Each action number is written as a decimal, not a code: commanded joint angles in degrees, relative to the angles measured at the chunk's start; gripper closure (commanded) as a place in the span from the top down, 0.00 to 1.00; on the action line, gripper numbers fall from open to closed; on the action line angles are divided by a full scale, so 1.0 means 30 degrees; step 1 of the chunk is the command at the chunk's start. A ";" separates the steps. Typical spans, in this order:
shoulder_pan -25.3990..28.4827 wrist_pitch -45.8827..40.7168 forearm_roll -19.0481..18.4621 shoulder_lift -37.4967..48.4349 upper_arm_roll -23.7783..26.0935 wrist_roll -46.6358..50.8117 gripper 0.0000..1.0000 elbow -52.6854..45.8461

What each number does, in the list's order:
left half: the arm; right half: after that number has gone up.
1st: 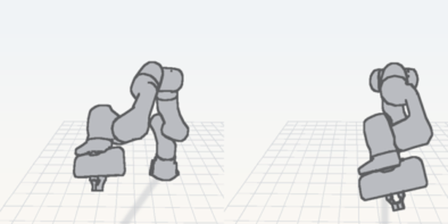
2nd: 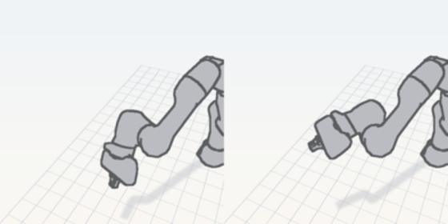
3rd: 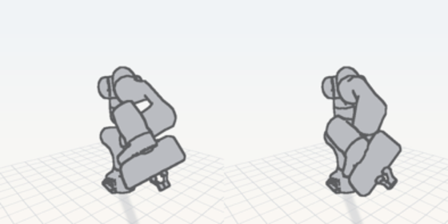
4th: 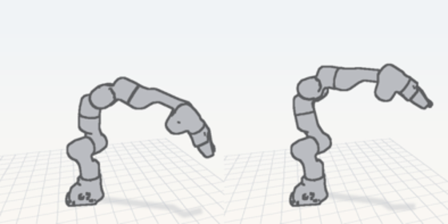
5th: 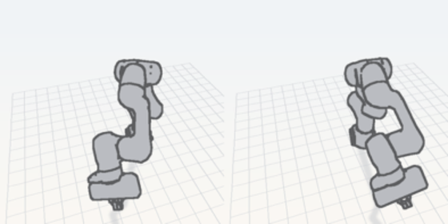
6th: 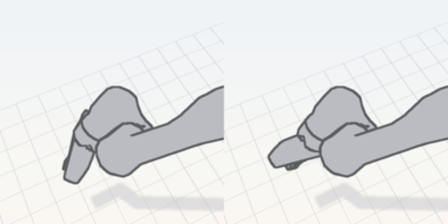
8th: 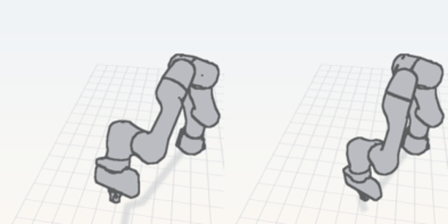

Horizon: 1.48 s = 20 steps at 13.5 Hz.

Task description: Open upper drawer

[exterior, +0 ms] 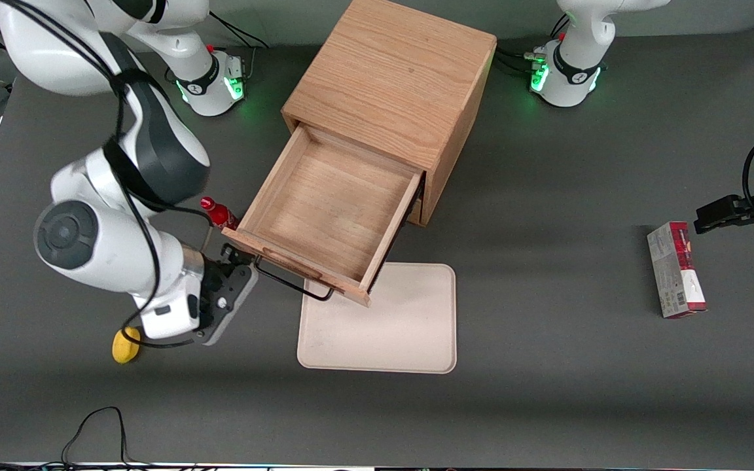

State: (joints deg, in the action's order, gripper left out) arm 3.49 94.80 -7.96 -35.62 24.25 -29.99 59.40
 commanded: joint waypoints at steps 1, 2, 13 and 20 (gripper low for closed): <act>0.0153 -0.0867 0.0013 0.3394 -0.1426 0.3913 1.00 0.1724; 0.0154 -0.1216 0.0566 0.4798 -0.1928 0.5819 1.00 0.2865; -0.0081 -0.1512 0.1809 1.6150 -0.7499 1.2166 1.00 1.4742; 0.0065 -0.1542 0.2447 1.5886 -0.7587 1.2807 1.00 1.4566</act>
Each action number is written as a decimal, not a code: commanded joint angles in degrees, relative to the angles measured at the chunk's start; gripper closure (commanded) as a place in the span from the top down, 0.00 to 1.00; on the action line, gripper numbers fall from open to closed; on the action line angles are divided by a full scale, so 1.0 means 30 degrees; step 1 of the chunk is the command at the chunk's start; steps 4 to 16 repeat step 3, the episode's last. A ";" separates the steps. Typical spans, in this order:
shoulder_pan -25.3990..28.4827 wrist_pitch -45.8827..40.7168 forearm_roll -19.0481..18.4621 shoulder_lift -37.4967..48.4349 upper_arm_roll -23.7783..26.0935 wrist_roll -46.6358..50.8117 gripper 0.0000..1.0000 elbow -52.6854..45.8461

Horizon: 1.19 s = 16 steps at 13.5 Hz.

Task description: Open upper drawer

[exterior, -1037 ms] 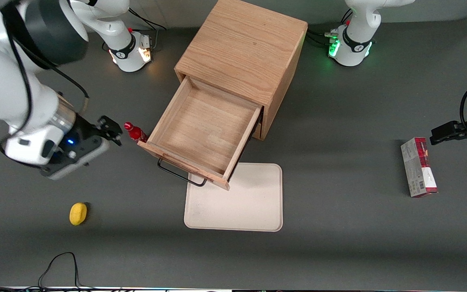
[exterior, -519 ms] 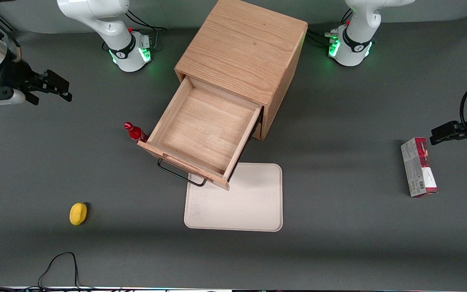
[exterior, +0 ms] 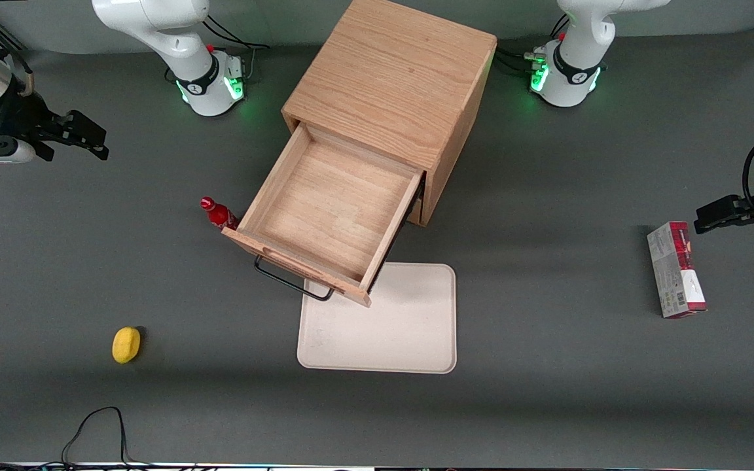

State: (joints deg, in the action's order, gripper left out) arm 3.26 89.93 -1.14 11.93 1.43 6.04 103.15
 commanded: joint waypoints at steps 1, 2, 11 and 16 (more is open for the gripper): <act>0.0116 0.0082 0.0292 0.0007 -0.0008 0.0885 1.00 -0.0017; 0.0116 0.0082 0.0816 -0.0022 -0.0096 0.0915 1.00 -0.0017; 0.0087 0.0082 0.1227 -0.0051 -0.0184 0.1060 1.00 -0.0075; 0.0087 0.0082 0.1227 -0.0051 -0.0184 0.1060 1.00 -0.0075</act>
